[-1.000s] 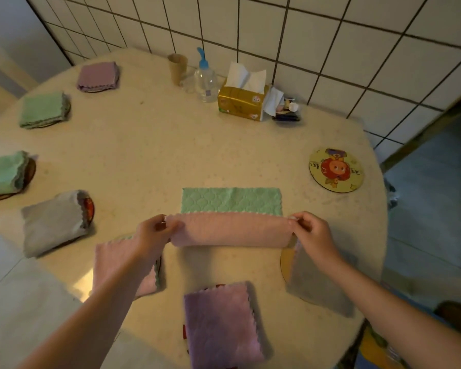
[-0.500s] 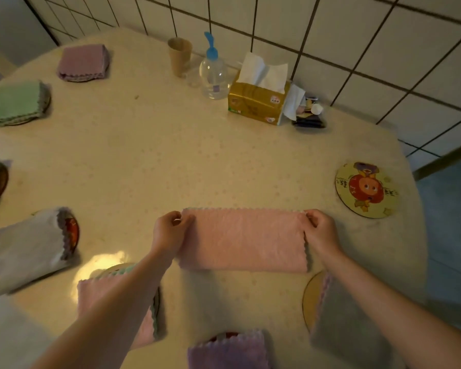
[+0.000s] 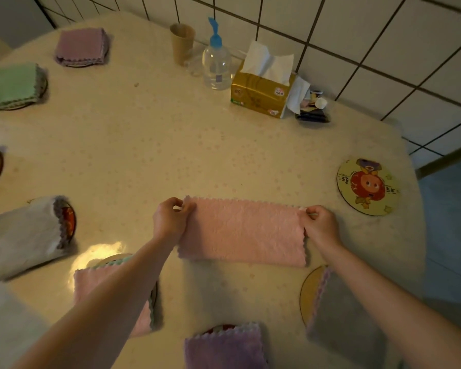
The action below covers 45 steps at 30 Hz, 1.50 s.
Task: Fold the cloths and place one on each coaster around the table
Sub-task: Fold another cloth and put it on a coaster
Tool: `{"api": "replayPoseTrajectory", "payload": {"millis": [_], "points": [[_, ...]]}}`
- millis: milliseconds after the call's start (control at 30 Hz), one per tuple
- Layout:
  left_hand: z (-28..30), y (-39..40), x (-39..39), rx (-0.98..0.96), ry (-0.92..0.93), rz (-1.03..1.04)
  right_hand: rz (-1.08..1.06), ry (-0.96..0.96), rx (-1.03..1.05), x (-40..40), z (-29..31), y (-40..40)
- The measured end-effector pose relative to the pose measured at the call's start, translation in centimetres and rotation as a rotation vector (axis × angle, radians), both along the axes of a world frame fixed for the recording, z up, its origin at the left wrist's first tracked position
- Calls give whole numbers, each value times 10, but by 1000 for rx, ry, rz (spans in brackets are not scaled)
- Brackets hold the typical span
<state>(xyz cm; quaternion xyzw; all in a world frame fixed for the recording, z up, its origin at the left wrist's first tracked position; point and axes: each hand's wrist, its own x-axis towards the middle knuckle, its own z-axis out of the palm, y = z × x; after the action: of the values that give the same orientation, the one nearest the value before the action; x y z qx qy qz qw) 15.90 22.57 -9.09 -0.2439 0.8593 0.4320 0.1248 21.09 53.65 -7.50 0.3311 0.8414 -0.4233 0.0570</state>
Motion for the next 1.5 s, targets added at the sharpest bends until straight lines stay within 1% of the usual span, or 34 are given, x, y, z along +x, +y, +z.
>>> {"api": "replayPoseTrajectory", "payload": {"millis": [67, 133, 167, 200, 233, 267, 300, 333, 367, 400, 433, 467, 500, 633, 933, 1067, 1267, 1500], "points": [[3, 1, -1, -15, -7, 2, 2, -27, 11, -1, 3, 1], [12, 6, 5, -77, -15, 9, -1, -19, -7, -1, 10, 0], [19, 9, 12, -155, -5, 3, 21, 9, 12, 2, 15, -2], [25, 13, 21, -280, 38, -45, 77, 52, 88, 7, 21, -5], [28, 17, 32, -425, 129, -149, 174, 111, 218, 14, 26, -9], [31, 22, 46, -539, 254, -301, 310, 175, 358, 23, 30, -13], [31, 28, 61, -571, 388, -482, 468, 229, 456, 34, 30, -19], [30, 34, 77, -523, 478, -674, 640, 240, 495, 47, 29, -27], [24, 38, 92, -447, 516, -860, 816, 231, 516, 61, 24, -34], [16, 40, 106, -406, 511, -1020, 981, 235, 554, 76, 17, -41], [7, 40, 117, -415, 482, -1133, 1117, 243, 605, 88, 8, -46], [-1, 38, 126, -455, 453, -1192, 1208, 245, 658, 98, 1, -47], [-6, 35, 129, -489, 430, -1202, 1244, 232, 692, 102, -4, -46], [-9, 22, 134, -528, 343, -1165, 1238, 209, 778, 106, -7, -37], [4, -5, 145, -526, 220, -982, 1240, 92, 790, 99, -11, -41], [6, -4, 145, -515, 207, -970, 1244, 98, 791, 96, -13, -43], [5, -2, 145, -523, 206, -964, 1259, 148, 851, 83, -5, -40], [3, -1, 146, -541, 225, -952, 1241, 164, 863, 90, -2, -33]]}}
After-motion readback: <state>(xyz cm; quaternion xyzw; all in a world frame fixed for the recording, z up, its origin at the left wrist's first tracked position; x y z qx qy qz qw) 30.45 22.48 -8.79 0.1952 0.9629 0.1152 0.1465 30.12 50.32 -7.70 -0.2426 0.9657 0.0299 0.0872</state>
